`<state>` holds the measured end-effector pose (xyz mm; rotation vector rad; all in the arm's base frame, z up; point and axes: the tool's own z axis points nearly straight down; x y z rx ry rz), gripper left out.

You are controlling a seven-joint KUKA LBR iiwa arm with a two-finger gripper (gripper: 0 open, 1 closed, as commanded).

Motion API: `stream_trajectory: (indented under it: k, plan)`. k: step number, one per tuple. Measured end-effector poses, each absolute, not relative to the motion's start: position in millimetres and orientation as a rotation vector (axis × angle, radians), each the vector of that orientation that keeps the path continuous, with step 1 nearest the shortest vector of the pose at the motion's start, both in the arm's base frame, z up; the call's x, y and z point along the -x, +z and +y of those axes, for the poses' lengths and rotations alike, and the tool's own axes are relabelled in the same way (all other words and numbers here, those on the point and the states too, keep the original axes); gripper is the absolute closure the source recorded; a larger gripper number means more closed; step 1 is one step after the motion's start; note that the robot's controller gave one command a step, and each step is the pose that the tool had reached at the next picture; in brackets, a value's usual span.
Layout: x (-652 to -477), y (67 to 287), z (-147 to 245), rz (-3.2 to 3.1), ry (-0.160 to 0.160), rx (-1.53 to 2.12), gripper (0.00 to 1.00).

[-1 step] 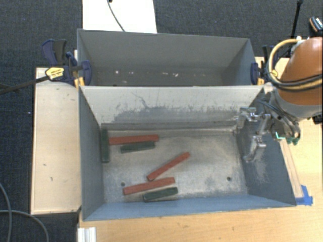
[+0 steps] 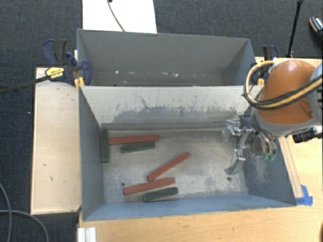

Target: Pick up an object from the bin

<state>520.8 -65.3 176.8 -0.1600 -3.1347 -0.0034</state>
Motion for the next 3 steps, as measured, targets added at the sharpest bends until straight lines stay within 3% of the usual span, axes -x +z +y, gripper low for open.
stream_trajectory:
  k: [1,2,3]
  plan:
    - [-525.5,108.7,25.8,-3.132,-0.007,0.183,0.0]
    - [-552.2,69.3,64.5,-3.14,-0.004,-0.176,0.0]
    - [-552.8,70.5,62.9,-3.142,-0.001,-0.177,1.0]
